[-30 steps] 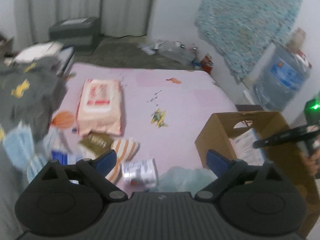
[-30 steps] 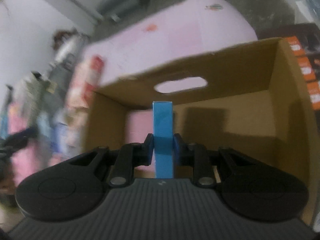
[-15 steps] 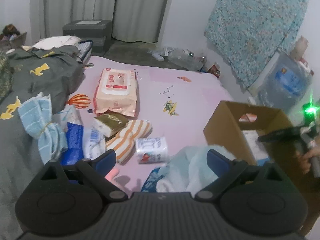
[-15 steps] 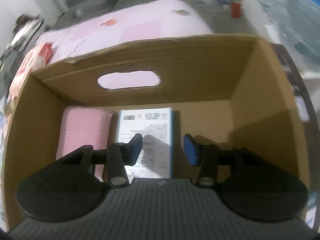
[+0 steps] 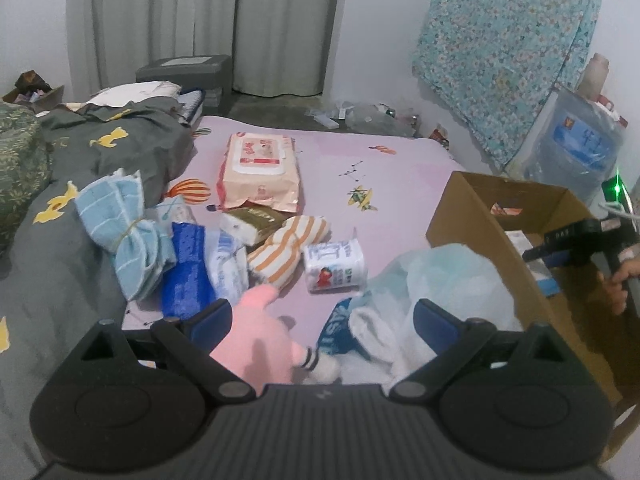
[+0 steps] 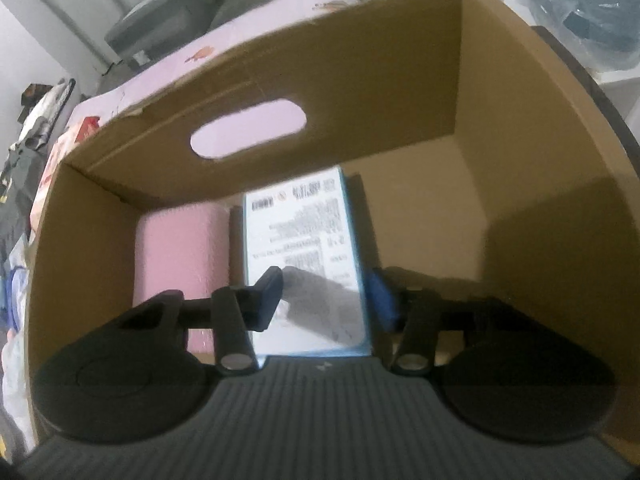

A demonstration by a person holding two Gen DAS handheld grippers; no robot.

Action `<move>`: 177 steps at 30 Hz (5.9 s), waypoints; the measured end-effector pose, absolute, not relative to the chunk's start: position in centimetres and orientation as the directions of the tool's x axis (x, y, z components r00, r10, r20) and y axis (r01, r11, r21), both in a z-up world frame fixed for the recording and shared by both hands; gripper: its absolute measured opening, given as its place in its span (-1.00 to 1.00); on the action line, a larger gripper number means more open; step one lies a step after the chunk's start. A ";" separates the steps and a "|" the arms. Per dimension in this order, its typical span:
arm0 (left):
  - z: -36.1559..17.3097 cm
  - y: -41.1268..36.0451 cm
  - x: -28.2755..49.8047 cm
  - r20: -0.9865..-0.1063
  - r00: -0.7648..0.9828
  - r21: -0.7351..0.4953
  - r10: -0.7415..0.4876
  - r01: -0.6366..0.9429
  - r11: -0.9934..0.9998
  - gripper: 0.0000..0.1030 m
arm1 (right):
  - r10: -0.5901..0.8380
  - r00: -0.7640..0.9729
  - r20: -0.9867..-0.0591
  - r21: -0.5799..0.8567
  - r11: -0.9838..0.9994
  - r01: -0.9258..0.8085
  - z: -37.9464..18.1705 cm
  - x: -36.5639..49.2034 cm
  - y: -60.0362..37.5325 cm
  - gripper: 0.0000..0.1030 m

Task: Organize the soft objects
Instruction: 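Reach the right tool back to the bed and grasp the cotton swab bag, then carry the cotton swab bag with the right tool into the cardboard box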

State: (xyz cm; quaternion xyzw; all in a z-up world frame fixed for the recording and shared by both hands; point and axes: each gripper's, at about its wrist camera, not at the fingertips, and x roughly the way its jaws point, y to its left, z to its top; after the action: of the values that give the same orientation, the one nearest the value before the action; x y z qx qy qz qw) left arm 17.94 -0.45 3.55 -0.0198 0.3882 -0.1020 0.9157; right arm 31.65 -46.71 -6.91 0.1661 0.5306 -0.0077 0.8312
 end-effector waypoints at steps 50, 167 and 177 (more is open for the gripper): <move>5.7 6.2 28.8 -0.671 0.739 -0.036 -0.067 0.057 0.998 0.49 | 0.672 0.401 -0.623 0.646 0.731 -0.221 6.4 39.4 -21.8 0.10; 4.4 3.3 13.9 -0.681 0.702 -0.247 -0.208 0.047 0.968 0.83 | 0.410 0.590 -0.695 0.678 0.647 0.348 -4.2 28.3 -48.4 0.43; 4.1 4.1 13.5 -0.683 0.704 -0.242 -0.196 0.035 0.970 0.83 | 0.440 0.649 -0.621 0.758 0.548 0.354 -3.2 27.4 -48.8 0.44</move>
State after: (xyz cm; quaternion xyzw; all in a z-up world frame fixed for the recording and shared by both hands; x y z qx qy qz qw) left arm 13.51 4.06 4.11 -0.1062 0.3797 -0.0628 0.9168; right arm 27.38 -48.80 -3.21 0.4746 0.4181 0.0278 0.7741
